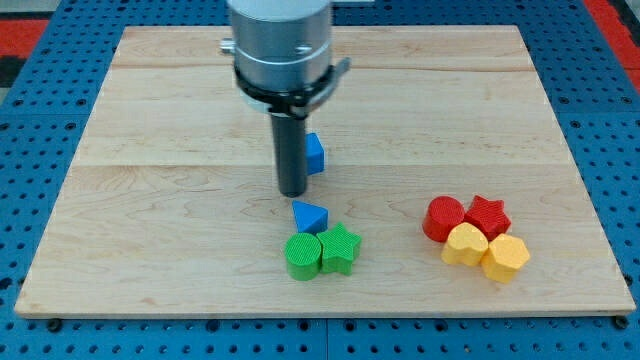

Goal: Slide blue cube closer to blue triangle

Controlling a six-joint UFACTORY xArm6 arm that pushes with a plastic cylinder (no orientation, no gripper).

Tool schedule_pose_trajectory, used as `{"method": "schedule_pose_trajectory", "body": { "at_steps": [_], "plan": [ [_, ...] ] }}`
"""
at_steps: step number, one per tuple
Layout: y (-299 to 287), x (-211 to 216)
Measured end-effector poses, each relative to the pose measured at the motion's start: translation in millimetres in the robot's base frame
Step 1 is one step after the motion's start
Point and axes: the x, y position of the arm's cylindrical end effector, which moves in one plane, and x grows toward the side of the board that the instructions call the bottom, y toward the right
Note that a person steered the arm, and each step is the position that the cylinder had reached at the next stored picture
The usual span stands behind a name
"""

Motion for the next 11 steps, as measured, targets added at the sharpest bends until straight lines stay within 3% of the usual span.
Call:
{"method": "schedule_pose_trajectory", "body": {
  "at_steps": [1,3,5,6,8,11],
  "plan": [
    [-36,-14],
    [-24,-72],
    [53,-70],
    [56,-60],
    [38,-80],
    [39,-37]
  ]
}}
